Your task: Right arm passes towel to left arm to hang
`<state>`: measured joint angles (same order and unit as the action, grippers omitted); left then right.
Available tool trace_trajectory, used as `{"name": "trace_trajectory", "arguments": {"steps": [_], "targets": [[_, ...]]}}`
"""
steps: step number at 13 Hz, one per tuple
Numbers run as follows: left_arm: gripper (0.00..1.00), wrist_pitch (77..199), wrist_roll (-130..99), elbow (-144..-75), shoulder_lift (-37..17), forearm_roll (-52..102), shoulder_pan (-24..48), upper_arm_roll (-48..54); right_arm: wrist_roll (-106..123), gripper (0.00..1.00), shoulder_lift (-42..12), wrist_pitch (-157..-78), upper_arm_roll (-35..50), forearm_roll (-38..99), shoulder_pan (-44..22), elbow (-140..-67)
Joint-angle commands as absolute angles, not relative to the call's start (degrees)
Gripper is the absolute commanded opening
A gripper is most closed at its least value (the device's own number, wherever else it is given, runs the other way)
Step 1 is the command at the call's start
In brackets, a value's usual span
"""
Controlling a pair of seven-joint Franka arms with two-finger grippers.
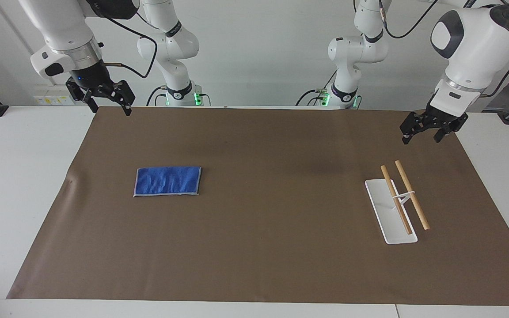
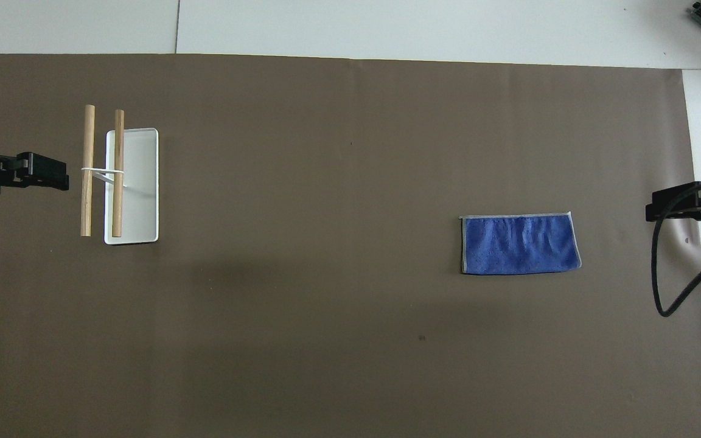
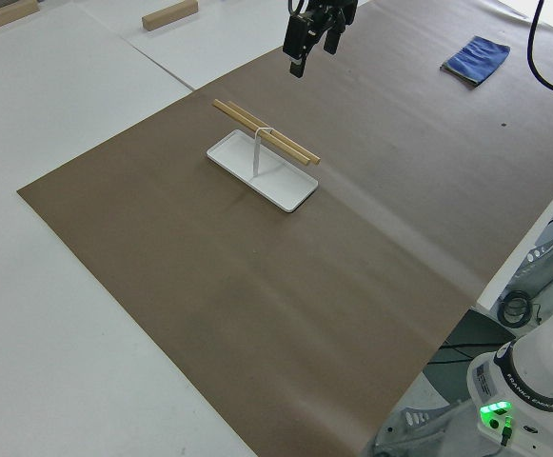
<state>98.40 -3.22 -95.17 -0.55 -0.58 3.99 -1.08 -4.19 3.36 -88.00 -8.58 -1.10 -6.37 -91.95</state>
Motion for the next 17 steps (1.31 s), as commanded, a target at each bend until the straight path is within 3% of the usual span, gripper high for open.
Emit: {"name": "trace_trajectory", "arguments": {"steps": [1, 17], "targets": [[1.00, 98.70, -3.60, -97.03, 1.14, -1.41, 3.69, -0.88, -3.25, 1.00, 4.04, -87.63, -8.35, -0.87, -6.06, -92.37], [1.00, 98.70, -3.60, -97.03, 1.14, -1.41, 3.69, -0.88, -3.25, 1.00, 5.45, -89.03, -8.35, -0.79, -6.06, -95.27]]}}
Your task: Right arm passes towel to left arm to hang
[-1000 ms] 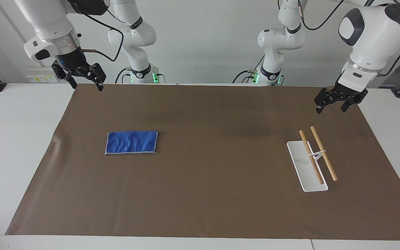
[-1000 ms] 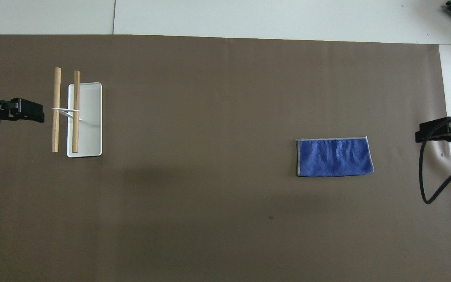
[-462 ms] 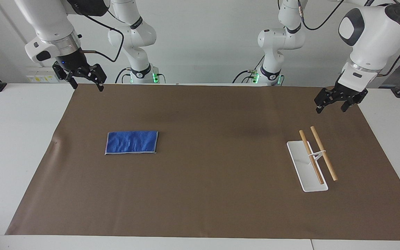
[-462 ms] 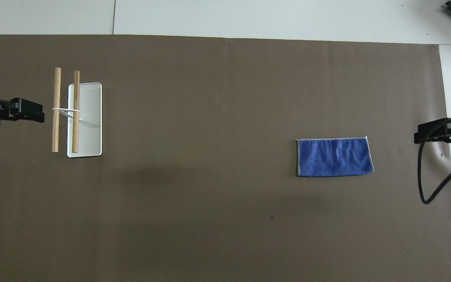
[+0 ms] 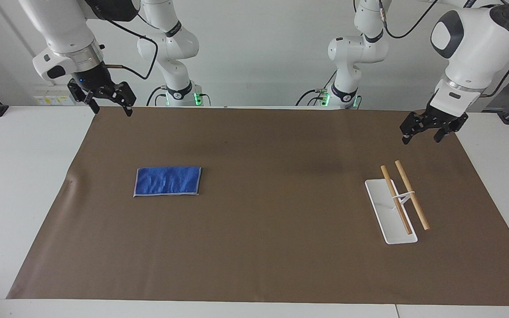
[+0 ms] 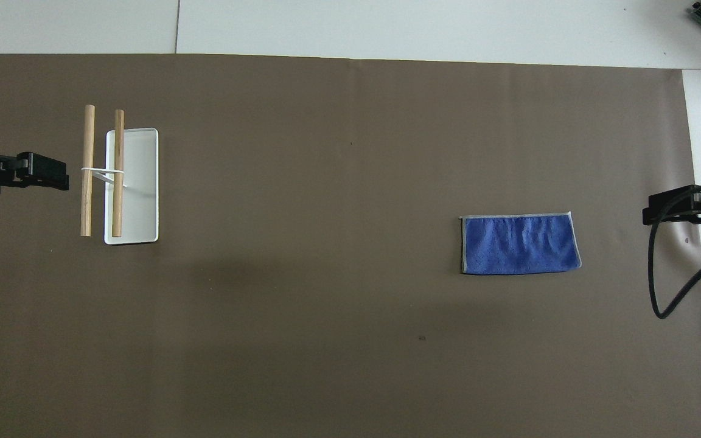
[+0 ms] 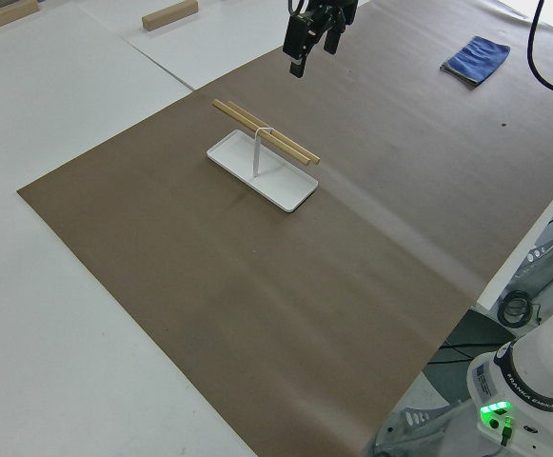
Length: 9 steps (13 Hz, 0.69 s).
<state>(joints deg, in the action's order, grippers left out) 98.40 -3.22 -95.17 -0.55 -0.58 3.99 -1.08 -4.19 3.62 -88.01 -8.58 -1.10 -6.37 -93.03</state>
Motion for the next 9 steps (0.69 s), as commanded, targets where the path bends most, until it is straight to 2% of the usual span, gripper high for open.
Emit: {"name": "trace_trajectory", "arguments": {"steps": [1, 4, 7, 9], "targets": [[1.00, 98.70, -3.60, -97.03, 1.14, -1.41, 3.69, -0.88, -3.16, 1.00, 5.45, -89.47, -8.35, -0.79, -6.06, -95.27], [1.00, 98.70, -3.60, -97.03, 1.14, -1.41, 3.69, -0.88, -3.08, 1.00, 5.36, -90.70, -8.26, -1.14, -6.06, -95.45], [1.00, 98.70, -3.60, -97.03, 1.14, -1.41, 3.69, -0.88, -2.99, 1.00, 6.24, -99.11, -7.83, -1.05, -6.24, -102.28], [1.00, 98.70, -3.60, -97.03, 1.14, -1.41, 3.69, -0.88, -2.11, 1.00, 4.84, -106.57, -7.47, -0.44, -6.94, -106.94]]}}
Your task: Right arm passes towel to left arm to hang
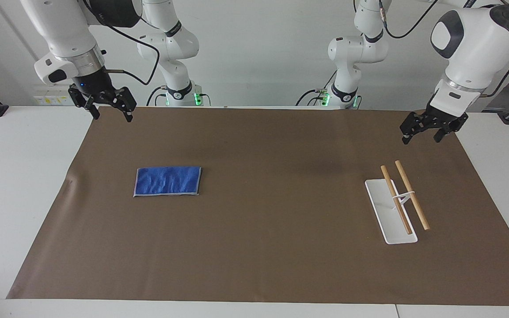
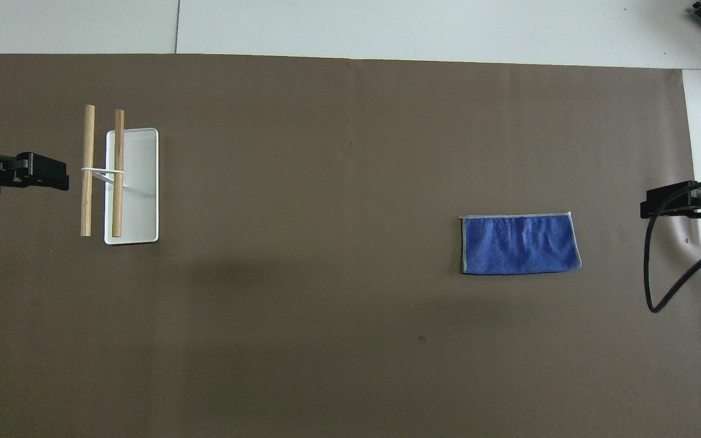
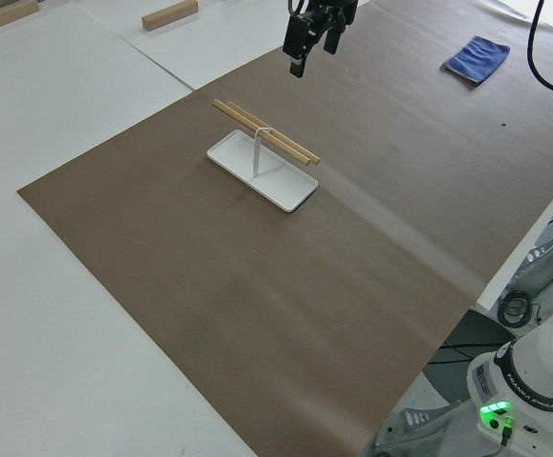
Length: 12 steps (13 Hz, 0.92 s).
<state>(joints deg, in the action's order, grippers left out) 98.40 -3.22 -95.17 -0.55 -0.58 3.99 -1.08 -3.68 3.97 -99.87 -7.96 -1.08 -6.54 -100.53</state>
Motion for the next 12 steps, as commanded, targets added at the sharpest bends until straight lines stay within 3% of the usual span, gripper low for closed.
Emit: {"name": "trace_trajectory", "arguments": {"steps": [1, 12], "targets": [[1.00, 98.70, -3.60, -97.03, 1.14, -1.41, 3.69, -0.88, -1.94, 1.00, 3.96, -111.31, -7.47, -0.44, -7.64, -109.57], [1.00, 98.70, -3.60, -97.03, 1.14, -1.41, 3.69, -0.88, 6.77, 1.00, -5.53, -139.45, -7.47, 1.31, -7.73, -128.48]]}}
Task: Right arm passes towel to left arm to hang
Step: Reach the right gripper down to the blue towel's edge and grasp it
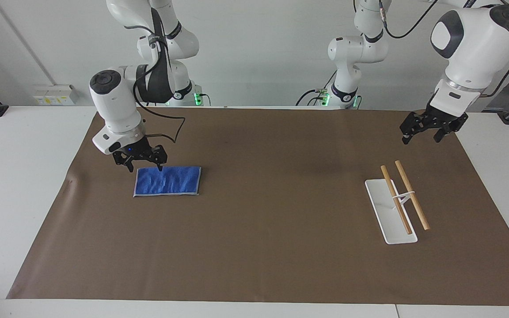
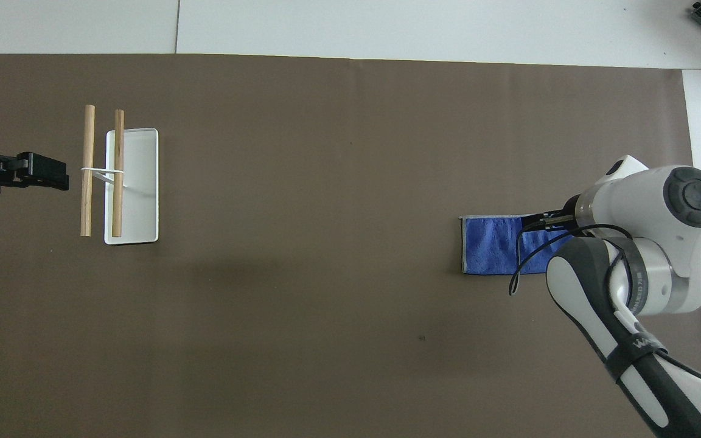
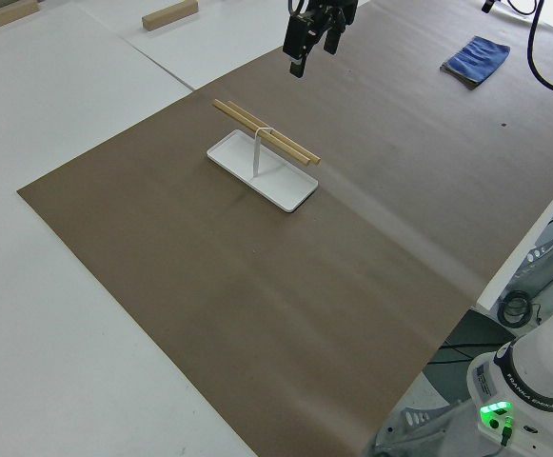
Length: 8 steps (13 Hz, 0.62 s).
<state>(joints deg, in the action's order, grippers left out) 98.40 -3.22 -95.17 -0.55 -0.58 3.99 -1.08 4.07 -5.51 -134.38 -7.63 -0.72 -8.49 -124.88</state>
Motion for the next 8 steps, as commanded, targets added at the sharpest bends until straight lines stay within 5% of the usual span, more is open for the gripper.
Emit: {"name": "trace_trajectory", "arguments": {"steps": [1, 8], "targets": [[1.00, 98.70, -3.60, -97.03, 1.14, -1.41, 3.69, -0.88, 7.03, 1.00, -5.54, -140.44, -7.47, 2.54, -7.82, -129.54], [1.00, 98.70, -3.60, -97.03, 1.14, -1.41, 3.69, -0.88, 8.70, 1.00, -6.42, -147.74, -7.47, 2.81, -8.00, -135.79]]}}
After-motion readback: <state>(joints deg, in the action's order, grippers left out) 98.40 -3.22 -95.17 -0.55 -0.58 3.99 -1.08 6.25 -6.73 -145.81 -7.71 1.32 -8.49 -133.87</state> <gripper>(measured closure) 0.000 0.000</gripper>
